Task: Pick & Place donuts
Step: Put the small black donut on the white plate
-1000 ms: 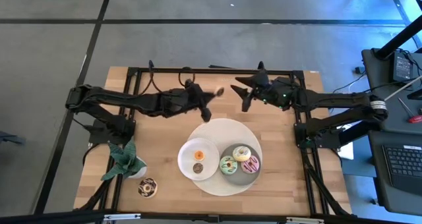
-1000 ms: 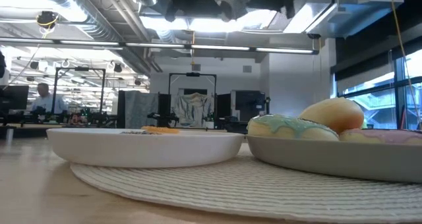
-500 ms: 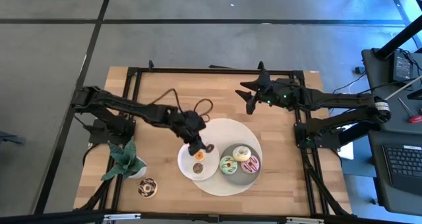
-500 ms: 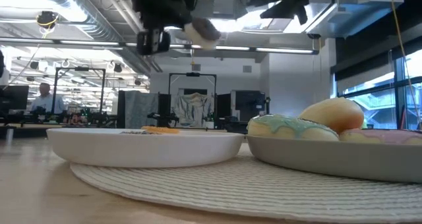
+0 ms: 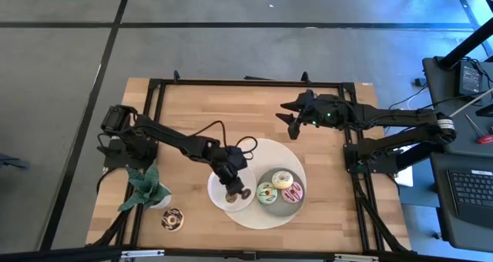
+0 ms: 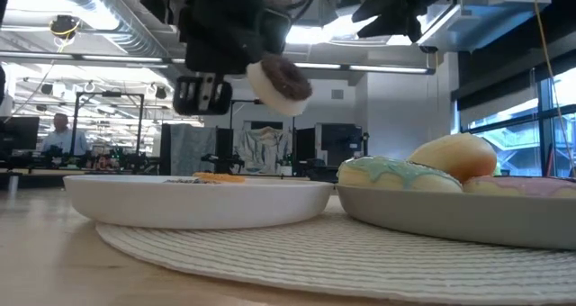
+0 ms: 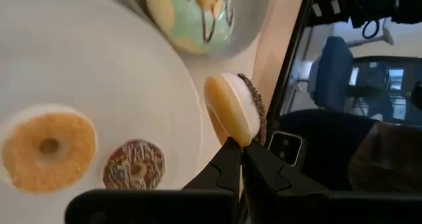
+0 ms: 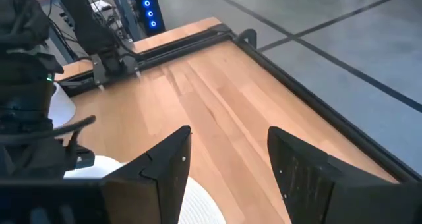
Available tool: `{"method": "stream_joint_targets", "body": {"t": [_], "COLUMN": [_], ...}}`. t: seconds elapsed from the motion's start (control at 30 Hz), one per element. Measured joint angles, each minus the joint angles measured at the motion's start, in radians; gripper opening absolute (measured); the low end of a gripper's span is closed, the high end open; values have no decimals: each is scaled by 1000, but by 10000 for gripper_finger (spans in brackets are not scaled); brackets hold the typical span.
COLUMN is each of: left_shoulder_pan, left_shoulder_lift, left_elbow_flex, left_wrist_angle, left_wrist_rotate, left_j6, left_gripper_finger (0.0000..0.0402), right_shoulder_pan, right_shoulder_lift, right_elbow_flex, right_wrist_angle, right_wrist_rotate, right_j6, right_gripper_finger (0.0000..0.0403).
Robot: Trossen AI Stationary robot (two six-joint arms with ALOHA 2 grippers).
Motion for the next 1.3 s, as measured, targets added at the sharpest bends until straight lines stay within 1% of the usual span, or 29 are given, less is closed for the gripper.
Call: {"method": "stream_joint_targets", "body": {"t": [0.13,0.3,0.4,0.63,0.73,0.9,1.03,1.1,1.17,1.3], "left_shoulder_pan": [0,-1,-1,-5,-4,-3,-3,-5,-5,-5], "left_shoulder_lift": [17,49,81,111,108,104,104,104,104,104], "left_elbow_flex": [0,0,0,-1,0,0,0,0,0,0], "left_wrist_angle": [-8,-44,-58,-58,-56,-51,-51,-50,-51,-51], "left_wrist_rotate": [9,-51,-61,-75,-123,-162,-159,-136,-110,-104], "left_j6": [-36,-91,-115,-134,-129,-123,-161,-188,-194,-196], "left_gripper_finger": [3,3,3,3,7,21,27,27,25,23], "right_shoulder_pan": [0,0,0,0,0,0,0,0,0,0], "right_shoulder_lift": [0,0,0,0,0,0,0,0,0,0], "right_elbow_flex": [0,0,0,0,0,0,0,0,0,0], "right_wrist_angle": [-2,-3,-10,-39,-39,-39,-39,-39,-41,-53], "right_wrist_rotate": [0,3,3,3,3,3,3,3,3,3], "right_j6": [0,-2,-2,-1,-1,-4,-5,-8,-8,-9], "right_gripper_finger": [202,202,202,202,202,202,202,202,202,202]}}
